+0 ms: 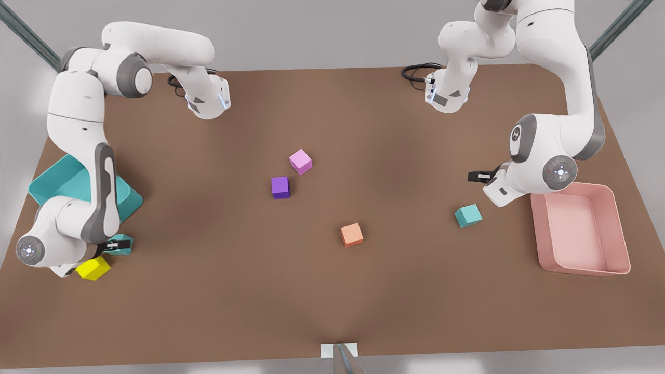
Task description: Stack the two blue cubes on top of each other
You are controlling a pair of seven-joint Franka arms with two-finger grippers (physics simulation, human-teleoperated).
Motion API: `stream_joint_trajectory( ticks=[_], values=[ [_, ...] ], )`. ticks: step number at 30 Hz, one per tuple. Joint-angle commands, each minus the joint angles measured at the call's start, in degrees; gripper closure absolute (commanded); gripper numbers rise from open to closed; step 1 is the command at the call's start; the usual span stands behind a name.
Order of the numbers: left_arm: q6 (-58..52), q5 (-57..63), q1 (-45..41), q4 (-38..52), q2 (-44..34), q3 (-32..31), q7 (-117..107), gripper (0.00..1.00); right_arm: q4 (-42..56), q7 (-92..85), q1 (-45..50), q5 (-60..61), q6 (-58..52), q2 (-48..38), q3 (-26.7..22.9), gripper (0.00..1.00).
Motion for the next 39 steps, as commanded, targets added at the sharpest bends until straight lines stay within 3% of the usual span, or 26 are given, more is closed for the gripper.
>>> stream_joint_trajectory(
  ticks=[1,39],
  values=[
    [0.22,0.04,0.0,0.01,-0.03,0.01,0.4,0.0,0.3,-2.18,-0.37,0.23,0.49,0.65,-0.06,0.0],
    [-0.04,0.04,0.44,0.01,0.58,-0.08,0.4,0.0,3.72,-2.18,-2.65,0.14,0.4,6.89,-0.15,0.0]
  ],
)
